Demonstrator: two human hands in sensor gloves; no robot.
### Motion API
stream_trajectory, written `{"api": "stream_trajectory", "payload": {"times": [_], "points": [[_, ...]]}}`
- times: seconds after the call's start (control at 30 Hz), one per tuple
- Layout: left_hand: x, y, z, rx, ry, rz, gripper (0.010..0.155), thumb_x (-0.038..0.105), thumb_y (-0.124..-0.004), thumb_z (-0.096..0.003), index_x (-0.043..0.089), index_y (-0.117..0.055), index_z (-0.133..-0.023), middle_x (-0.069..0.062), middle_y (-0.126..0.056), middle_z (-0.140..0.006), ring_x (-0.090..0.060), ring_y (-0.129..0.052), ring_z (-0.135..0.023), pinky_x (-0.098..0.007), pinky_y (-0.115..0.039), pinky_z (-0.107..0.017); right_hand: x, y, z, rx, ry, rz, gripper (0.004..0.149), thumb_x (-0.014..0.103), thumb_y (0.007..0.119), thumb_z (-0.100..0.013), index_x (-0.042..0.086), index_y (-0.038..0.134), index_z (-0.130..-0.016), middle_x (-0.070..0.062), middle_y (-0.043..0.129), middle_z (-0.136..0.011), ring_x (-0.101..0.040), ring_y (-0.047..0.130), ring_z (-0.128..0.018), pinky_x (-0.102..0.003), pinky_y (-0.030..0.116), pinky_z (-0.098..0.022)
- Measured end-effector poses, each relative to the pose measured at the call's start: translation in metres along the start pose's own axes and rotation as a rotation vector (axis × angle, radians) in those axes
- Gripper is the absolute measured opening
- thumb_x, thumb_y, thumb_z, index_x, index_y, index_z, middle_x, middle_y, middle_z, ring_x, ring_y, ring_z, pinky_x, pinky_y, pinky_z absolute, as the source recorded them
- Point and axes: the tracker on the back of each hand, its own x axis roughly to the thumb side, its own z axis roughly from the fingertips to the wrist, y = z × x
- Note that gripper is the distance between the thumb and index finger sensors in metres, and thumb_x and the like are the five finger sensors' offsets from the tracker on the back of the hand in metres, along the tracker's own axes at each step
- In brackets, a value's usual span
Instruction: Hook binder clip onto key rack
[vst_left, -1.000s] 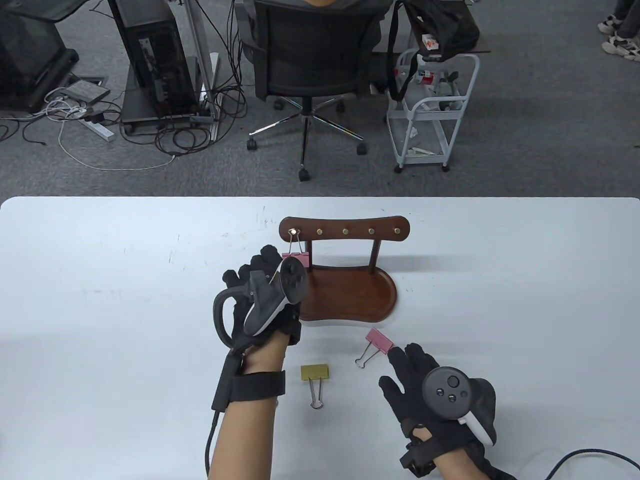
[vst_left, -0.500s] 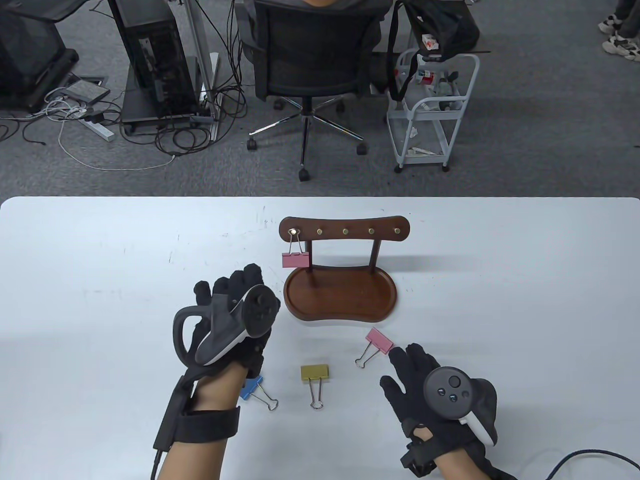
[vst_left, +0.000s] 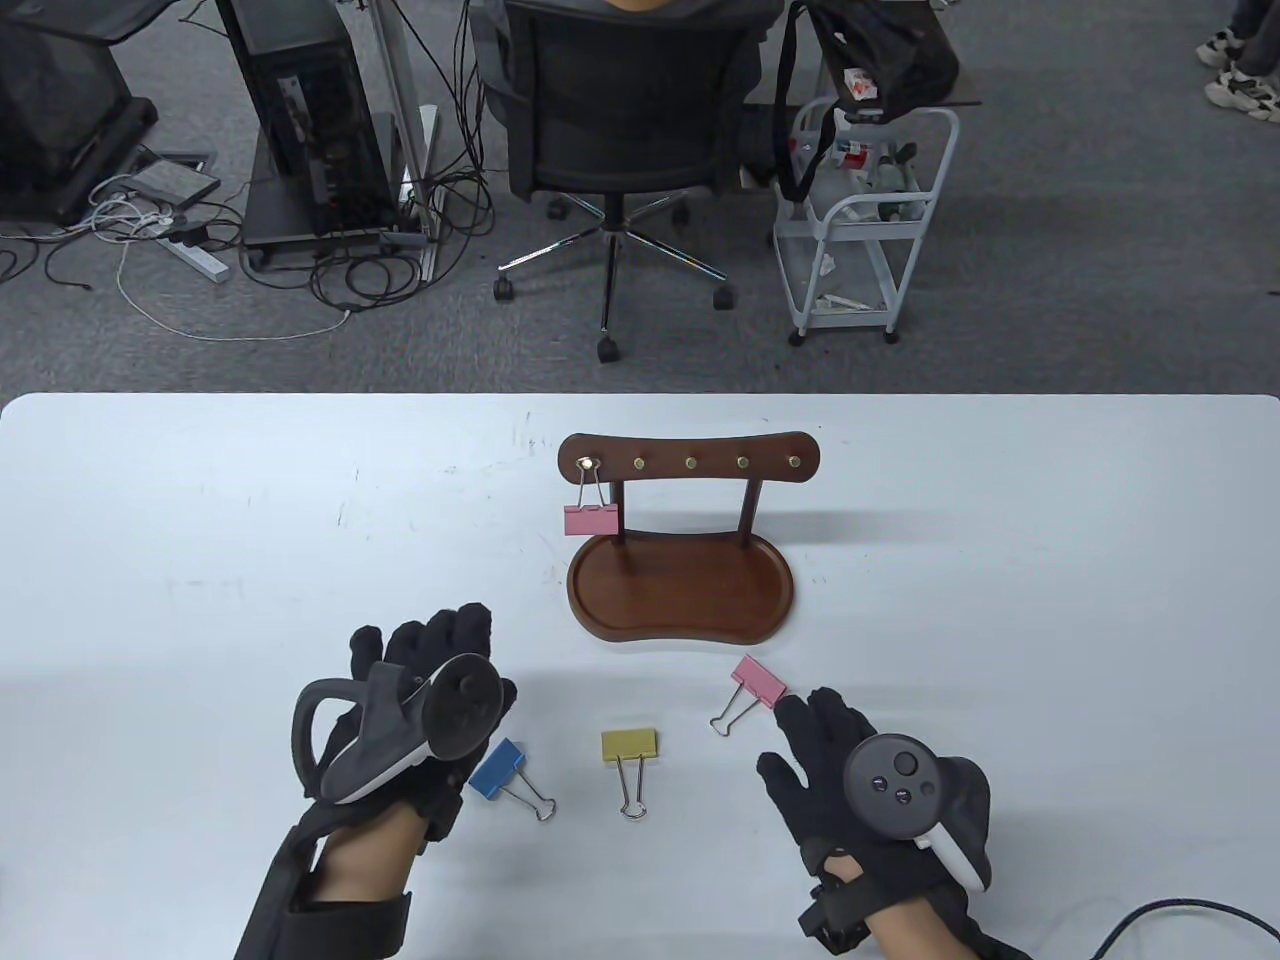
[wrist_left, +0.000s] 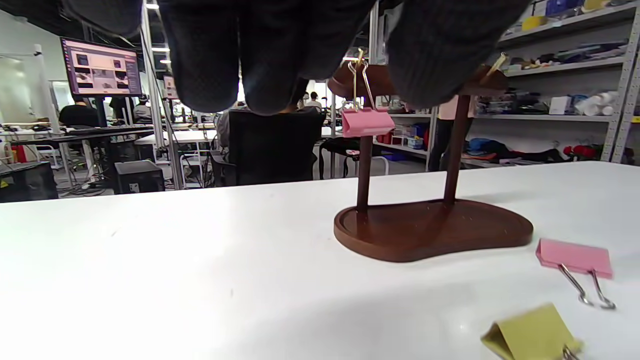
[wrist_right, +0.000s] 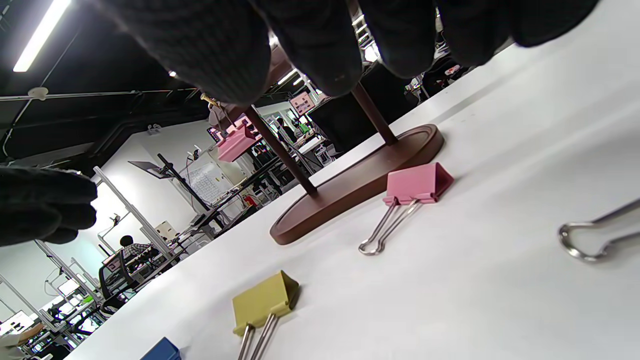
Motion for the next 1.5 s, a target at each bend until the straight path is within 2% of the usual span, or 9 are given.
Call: {"api": "stream_trajectory", "payload": {"times": [0.73,1.17,1.5], "points": [[0.004,-0.077,0.022,-0.205,-0.172,-0.066,0.079,0.043,-0.087,-0.0516,0.008,-0.057,-0.116,-0.021,-0.072,-0.115,-0.053,-0.077,-0.1,-0.078,-0.049,-0.071,0.0,0.0,0.0,0.005,0.0,-0.004,0.068,0.038,0.076,-0.055,-0.002,0.065,-0.108,-0.042,0.053,-0.11,-0.069,0.053,-0.091,-0.074,0.052,-0.06],[0.01,-0.104,0.016,-0.301,-0.243,-0.177,0.087,0.038,-0.092,-0.0487,0.013,-0.047,-0.119,-0.018,-0.055,-0.123,-0.056,-0.066,-0.106,-0.078,-0.046,-0.072,0.0,0.001,-0.001,0.014,-0.001,-0.008,0.067,0.038,0.076,-0.055,-0.002,0.065,-0.108,-0.042,0.054,-0.11,-0.069,0.053,-0.091,-0.074,0.052,-0.06],[0.011,-0.109,0.011,-0.307,-0.273,-0.206,0.089,0.03,-0.098,-0.0451,0.014,-0.05,-0.118,-0.016,-0.057,-0.122,-0.055,-0.068,-0.106,-0.077,-0.05,-0.073,0.0,0.001,-0.001,0.017,-0.003,-0.008,0.067,0.038,0.076,-0.055,-0.002,0.066,-0.108,-0.042,0.054,-0.11,-0.069,0.053,-0.091,-0.074,0.052,-0.06]]}}
